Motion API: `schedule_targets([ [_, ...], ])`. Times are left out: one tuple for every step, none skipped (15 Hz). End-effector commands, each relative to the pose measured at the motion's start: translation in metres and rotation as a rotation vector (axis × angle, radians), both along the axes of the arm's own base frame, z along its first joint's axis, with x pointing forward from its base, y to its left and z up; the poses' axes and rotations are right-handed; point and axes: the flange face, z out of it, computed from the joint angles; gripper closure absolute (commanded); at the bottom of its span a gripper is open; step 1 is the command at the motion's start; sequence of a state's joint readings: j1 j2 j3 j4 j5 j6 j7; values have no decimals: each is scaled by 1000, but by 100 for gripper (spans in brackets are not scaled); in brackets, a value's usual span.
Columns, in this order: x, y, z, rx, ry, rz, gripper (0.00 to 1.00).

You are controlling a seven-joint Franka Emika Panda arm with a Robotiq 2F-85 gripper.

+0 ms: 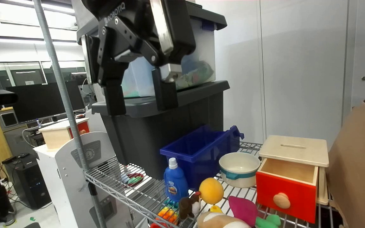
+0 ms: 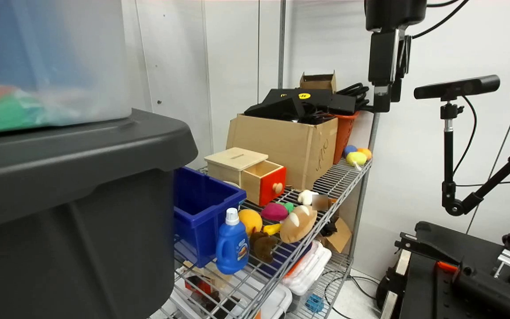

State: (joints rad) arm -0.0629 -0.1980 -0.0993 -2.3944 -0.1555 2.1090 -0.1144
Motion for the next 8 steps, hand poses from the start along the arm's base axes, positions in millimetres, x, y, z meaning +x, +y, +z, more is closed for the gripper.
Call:
schedule_targets([
  [6,-5,0,-22,-29,10,0],
  [7,-7,-1,-28,-34,6,0],
  [9,-8,-1,-30,-40,9,0],
  [10,-9,-2,-29,-47,11,0],
  [11,-10,-3,-28,-52,12,0],
  [12,-11,-3,-28,-57,12,0],
  [13,-10,-3,-20,-63,21,0],
  [14,-10,-4,-9,-70,28,0],
])
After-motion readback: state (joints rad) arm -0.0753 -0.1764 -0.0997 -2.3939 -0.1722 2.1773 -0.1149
